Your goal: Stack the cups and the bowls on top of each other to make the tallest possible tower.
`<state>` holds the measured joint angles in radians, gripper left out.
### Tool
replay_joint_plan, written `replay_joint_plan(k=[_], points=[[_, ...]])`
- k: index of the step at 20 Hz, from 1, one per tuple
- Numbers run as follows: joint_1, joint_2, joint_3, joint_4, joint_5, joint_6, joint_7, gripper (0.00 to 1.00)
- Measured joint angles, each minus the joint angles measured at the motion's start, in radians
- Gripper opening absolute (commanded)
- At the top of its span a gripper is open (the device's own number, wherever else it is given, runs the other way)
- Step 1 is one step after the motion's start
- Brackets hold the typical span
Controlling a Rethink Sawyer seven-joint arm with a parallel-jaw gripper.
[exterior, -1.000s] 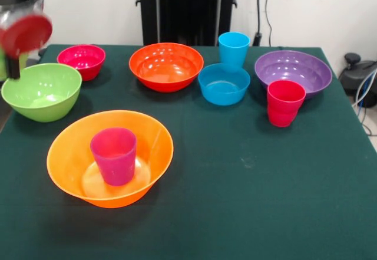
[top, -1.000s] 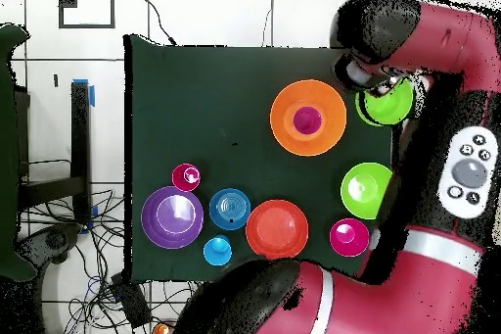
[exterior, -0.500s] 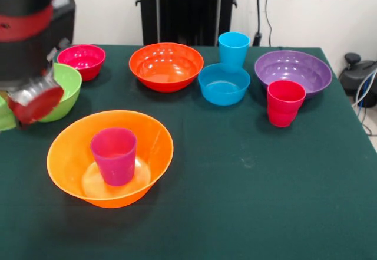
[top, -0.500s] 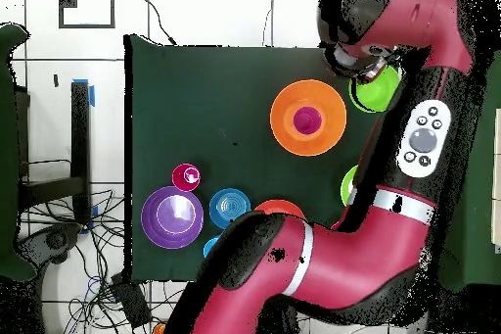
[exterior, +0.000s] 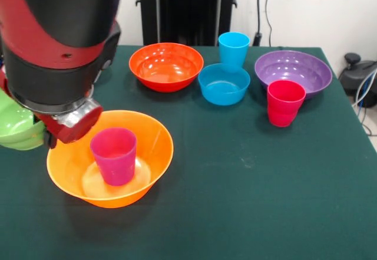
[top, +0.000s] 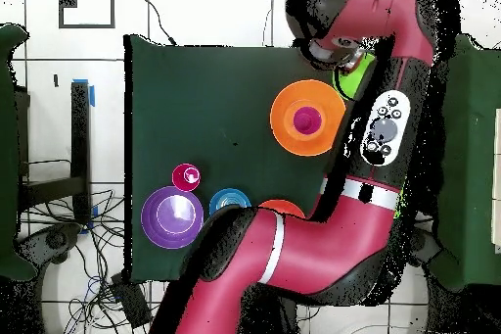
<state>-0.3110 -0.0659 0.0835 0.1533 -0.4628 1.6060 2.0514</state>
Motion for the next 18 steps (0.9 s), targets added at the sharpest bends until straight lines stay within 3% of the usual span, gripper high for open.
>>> replay_joint_plan(k=[18], points=[[0.017, -0.06, -0.001, -0.048, 0.004, 0.0, 0.0, 0.0]])
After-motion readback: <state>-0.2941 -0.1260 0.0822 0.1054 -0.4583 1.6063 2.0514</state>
